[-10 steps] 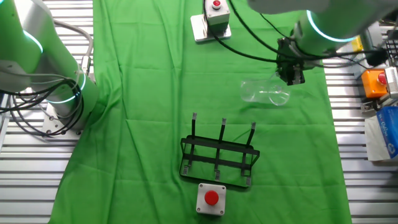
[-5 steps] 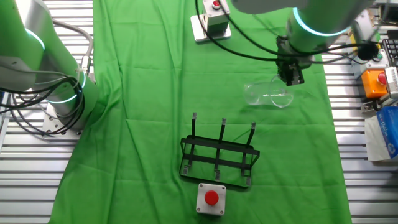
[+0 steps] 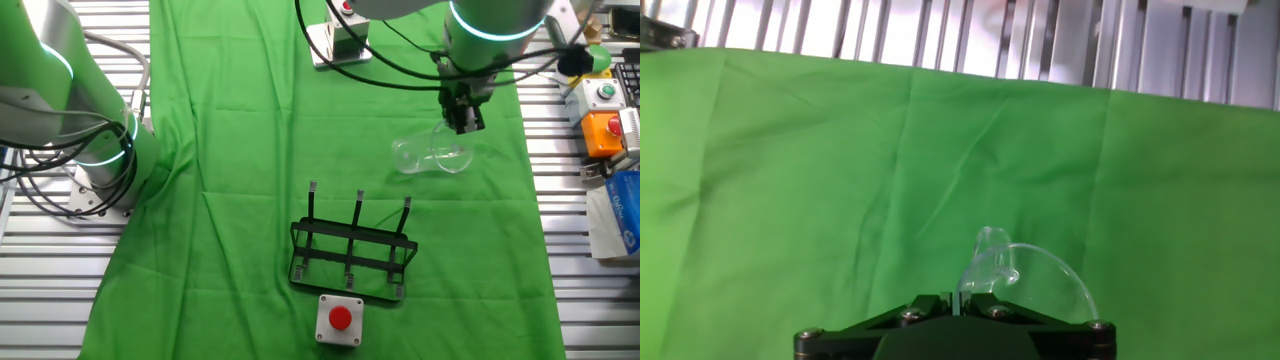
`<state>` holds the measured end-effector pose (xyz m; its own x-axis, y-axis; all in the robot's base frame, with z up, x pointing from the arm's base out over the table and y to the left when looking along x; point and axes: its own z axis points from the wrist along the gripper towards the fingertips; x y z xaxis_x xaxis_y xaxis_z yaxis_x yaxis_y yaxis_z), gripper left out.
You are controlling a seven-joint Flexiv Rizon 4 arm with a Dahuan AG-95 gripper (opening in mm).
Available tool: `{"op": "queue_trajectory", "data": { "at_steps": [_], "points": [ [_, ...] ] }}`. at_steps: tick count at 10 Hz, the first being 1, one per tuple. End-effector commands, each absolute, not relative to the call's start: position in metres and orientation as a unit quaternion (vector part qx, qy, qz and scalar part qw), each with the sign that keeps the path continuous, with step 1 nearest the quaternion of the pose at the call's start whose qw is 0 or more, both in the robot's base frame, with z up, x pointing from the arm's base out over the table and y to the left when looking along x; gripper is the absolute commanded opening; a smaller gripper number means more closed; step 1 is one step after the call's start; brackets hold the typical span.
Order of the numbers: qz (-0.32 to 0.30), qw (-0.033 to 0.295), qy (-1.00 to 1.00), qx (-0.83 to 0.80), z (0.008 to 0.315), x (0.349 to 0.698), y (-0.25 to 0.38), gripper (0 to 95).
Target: Take the cup off the cup rack
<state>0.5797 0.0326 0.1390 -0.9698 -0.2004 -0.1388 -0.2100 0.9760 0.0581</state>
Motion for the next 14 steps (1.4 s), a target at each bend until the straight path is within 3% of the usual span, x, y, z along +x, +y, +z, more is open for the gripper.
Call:
{"op": "queue_trajectory", "data": {
  "at_steps": [1,11,13,14],
  "points": [
    [0.028,0.094,0.99,-0.102,0.1388,0.5778,0.0336,0.0],
    [0.033,0.085,0.99,-0.11,0.1345,0.5765,0.0356,0.0],
    [0.051,0.016,0.985,-0.165,0.1345,0.5765,0.0356,0.0],
    [0.062,0.002,0.98,-0.187,0.1345,0.5765,0.0356,0.0]
  ]
}}
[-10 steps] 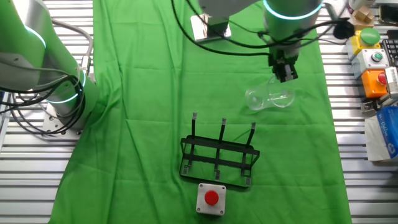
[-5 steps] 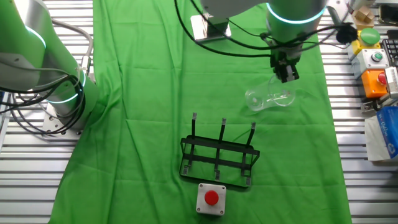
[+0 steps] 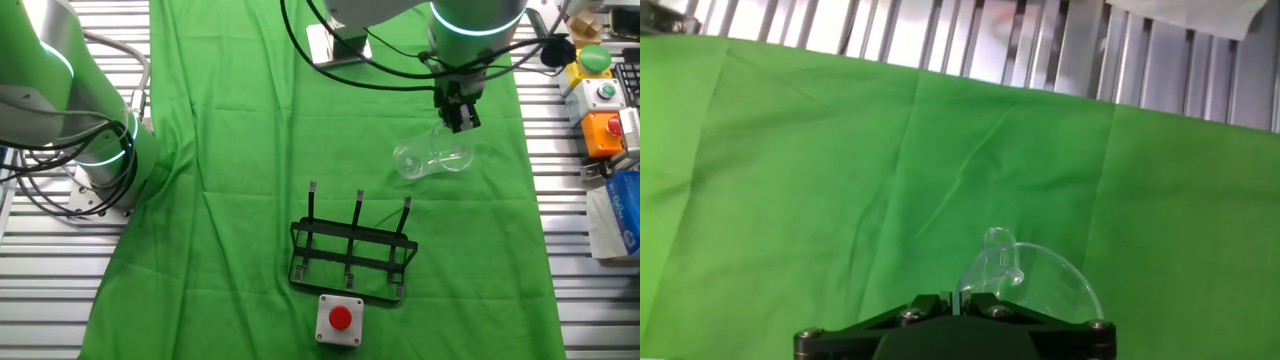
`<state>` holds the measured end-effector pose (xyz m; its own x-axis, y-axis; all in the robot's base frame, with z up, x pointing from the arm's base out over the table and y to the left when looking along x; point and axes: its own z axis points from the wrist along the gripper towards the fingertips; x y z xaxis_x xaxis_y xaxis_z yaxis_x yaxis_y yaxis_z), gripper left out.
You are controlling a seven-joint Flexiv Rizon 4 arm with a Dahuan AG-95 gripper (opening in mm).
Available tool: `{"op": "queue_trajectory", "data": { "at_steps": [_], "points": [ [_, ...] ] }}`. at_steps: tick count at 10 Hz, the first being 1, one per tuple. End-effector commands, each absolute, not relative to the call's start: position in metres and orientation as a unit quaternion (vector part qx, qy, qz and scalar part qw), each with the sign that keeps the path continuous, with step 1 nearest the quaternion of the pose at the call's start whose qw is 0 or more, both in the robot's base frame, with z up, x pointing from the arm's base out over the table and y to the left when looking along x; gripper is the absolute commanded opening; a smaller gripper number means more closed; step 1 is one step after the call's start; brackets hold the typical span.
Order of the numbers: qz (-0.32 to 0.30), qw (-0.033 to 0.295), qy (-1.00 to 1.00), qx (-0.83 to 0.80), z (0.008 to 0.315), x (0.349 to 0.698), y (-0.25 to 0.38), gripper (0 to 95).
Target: Take the cup off the cup rack
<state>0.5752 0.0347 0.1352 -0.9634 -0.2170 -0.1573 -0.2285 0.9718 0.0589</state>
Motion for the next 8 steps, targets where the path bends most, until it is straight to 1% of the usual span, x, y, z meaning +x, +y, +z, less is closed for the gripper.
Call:
{"op": "queue_trajectory", "data": {
  "at_steps": [1,2,7,8],
  "points": [
    [0.072,-0.025,0.972,-0.222,0.1345,0.5765,0.0356,0.0],
    [0.074,-0.035,0.965,-0.249,0.1345,0.5765,0.0356,0.0],
    [0.065,-0.037,0.962,-0.262,0.1345,0.5765,0.0356,0.0],
    [0.068,-0.005,0.96,-0.272,0.1345,0.5765,0.0356,0.0]
  ]
}}
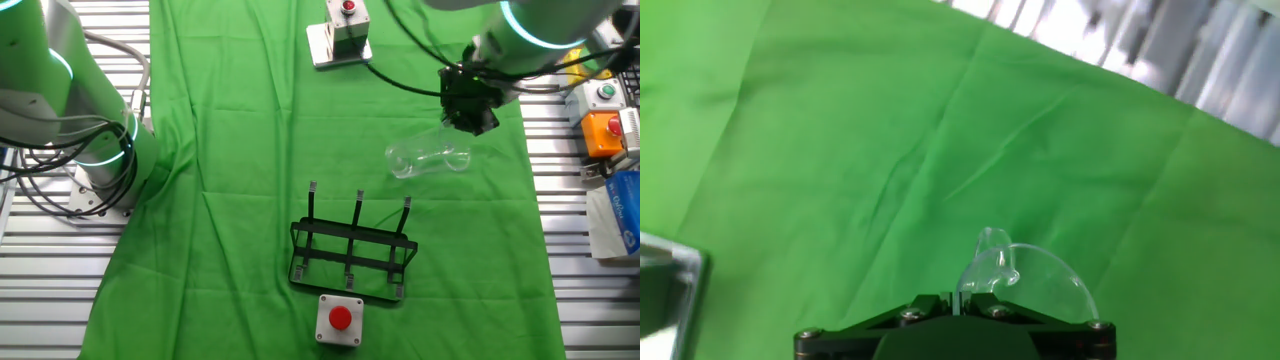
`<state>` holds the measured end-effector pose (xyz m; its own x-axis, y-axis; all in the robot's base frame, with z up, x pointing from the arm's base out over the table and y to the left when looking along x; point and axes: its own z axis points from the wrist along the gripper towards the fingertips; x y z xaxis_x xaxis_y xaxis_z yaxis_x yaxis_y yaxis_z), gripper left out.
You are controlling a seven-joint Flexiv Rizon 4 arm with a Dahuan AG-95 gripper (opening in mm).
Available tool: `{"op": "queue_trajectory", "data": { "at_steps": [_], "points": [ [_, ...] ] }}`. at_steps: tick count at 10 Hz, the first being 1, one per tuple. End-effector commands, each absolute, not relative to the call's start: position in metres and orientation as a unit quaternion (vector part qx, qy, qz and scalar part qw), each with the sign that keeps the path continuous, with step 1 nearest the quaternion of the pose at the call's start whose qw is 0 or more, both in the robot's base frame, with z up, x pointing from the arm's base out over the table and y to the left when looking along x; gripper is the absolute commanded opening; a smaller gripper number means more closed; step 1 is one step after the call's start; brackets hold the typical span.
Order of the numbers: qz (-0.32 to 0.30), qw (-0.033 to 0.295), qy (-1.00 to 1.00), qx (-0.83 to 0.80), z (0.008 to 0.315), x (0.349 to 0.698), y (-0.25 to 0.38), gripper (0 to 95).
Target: Take the cup off the cup rack
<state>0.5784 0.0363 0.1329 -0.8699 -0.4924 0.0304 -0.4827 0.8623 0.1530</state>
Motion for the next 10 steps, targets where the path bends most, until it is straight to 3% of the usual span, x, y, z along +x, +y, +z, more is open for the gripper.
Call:
{"op": "queue_trajectory", "data": {
  "at_steps": [1,4,7,10],
  "points": [
    [-0.068,-0.021,-0.959,0.274,0.134,0.576,0.036,0.0],
    [-0.046,-0.072,-0.954,0.288,0.134,0.576,0.036,0.0],
    [-0.027,-0.13,-0.95,0.282,0.161,0.569,0.043,0.0],
    [-0.031,-0.152,-0.955,0.252,0.171,0.56,0.052,0.0]
  ]
}}
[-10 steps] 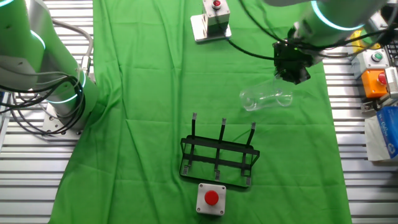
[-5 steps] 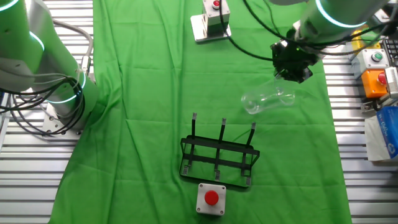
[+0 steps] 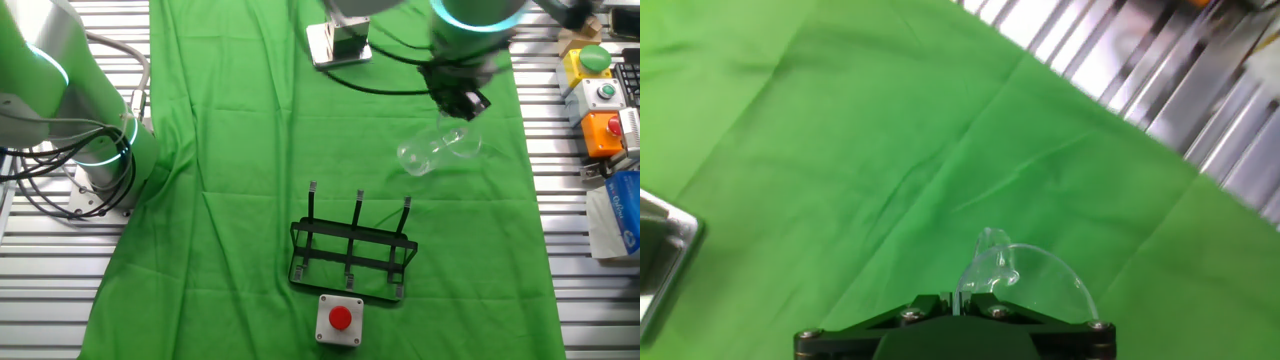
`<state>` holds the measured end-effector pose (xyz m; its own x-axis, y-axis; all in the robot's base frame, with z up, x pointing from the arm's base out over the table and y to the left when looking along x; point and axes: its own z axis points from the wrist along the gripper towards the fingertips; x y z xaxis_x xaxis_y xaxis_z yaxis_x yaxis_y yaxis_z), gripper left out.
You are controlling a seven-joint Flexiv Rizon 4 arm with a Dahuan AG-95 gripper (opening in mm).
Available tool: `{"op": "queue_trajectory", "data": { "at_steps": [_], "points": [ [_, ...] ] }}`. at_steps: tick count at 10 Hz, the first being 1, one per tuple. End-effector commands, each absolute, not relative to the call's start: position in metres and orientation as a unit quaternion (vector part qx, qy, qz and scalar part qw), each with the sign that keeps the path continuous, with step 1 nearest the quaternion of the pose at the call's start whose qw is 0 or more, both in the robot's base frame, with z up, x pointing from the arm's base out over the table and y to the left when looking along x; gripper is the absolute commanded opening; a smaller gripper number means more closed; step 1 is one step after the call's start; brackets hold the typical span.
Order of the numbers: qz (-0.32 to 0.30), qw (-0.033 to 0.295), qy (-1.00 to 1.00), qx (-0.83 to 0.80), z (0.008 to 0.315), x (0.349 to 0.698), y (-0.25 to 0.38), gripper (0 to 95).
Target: Take the cup off the cup rack
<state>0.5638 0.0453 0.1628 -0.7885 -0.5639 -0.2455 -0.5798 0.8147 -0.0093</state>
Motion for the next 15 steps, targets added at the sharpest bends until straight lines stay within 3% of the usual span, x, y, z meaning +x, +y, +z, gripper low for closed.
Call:
{"op": "queue_trajectory", "data": {
  "at_steps": [1,3,4,7,12,14,15],
  "points": [
    [0.036,0.153,0.958,-0.239,0.163,0.557,0.055,0.0],
    [0.044,0.133,0.966,-0.219,0.152,0.557,0.062,0.0],
    [0.055,0.101,0.971,-0.209,0.145,0.56,0.067,0.0],
    [0.066,0.047,0.976,-0.2,0.132,0.563,0.077,0.0],
    [0.072,0.03,0.977,-0.2,0.127,0.561,0.082,0.0],
    [0.081,0.033,0.975,-0.204,0.127,0.562,0.082,38.0],
    [0.08,0.029,0.973,-0.216,0.128,0.561,0.082,38.0]
  ]
}}
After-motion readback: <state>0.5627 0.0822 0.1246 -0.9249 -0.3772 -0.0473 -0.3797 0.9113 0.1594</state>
